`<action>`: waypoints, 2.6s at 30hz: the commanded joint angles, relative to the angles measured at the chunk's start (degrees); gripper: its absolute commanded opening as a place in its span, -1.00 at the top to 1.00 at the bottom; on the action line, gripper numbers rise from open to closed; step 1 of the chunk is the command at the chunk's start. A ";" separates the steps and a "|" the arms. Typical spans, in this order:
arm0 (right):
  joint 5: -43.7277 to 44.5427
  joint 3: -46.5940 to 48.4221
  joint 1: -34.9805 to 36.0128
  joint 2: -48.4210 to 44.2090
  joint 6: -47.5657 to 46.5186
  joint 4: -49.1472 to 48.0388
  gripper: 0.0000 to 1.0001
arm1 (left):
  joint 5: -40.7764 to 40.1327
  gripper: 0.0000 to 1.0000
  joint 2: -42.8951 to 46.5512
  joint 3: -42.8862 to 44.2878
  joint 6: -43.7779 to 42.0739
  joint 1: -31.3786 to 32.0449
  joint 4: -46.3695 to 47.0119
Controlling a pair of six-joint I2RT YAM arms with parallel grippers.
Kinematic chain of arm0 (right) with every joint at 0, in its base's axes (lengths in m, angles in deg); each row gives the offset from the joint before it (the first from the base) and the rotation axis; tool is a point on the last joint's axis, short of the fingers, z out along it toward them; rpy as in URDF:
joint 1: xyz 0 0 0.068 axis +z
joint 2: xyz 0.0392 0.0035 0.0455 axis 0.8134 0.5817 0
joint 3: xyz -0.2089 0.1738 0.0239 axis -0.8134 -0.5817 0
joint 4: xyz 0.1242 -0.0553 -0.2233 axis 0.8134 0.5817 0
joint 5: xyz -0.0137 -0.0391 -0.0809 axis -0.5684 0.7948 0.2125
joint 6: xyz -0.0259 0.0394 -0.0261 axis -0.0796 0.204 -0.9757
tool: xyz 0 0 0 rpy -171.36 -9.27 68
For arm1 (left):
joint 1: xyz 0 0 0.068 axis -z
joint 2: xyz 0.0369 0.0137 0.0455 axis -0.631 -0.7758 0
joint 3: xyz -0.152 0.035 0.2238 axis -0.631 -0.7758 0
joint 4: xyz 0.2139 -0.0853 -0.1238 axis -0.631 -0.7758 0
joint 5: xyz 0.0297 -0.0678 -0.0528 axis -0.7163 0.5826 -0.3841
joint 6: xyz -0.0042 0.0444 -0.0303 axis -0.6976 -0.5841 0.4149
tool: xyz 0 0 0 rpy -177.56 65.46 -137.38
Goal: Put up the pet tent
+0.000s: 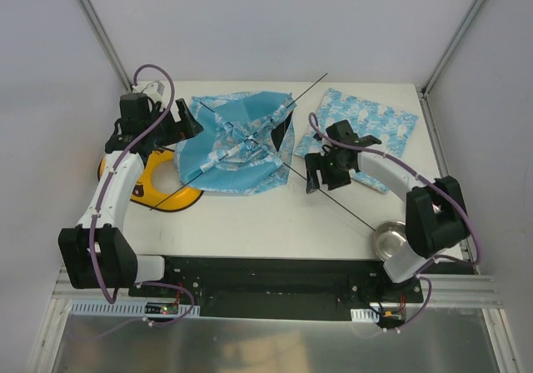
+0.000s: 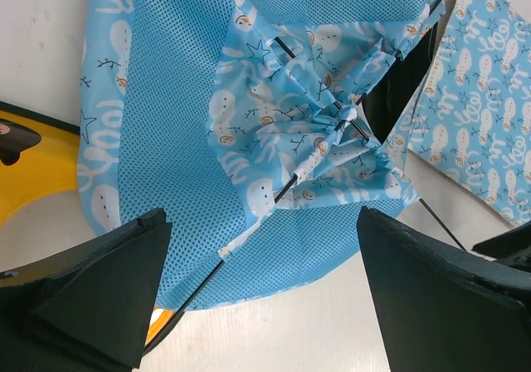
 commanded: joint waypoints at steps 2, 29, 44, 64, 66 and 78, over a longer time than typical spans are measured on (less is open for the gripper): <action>-0.58 5.95 2.20 5.65 -4.25 6.66 -0.40 | 3.74 -0.98 -1.87 1.71 0.16 -0.07 2.67; -17.90 8.24 8.71 5.92 9.18 0.09 1.00 | -1.00 -0.98 -3.37 3.47 -0.72 -0.15 1.79; -20.29 7.28 9.50 7.06 35.01 -22.14 1.00 | -5.57 -0.98 -2.58 5.23 -0.46 -0.07 -0.75; -15.80 11.32 14.85 8.66 36.72 -34.81 1.00 | 10.68 -0.83 -0.12 3.30 6.39 -0.07 -1.81; -13.70 10.36 15.73 7.07 34.43 -34.81 1.00 | 12.35 -0.83 -0.21 3.30 7.18 0.11 -1.81; -5.43 11.84 18.11 8.81 29.05 -37.53 1.00 | 17.97 -0.68 -4.77 4.79 9.73 1.78 -1.72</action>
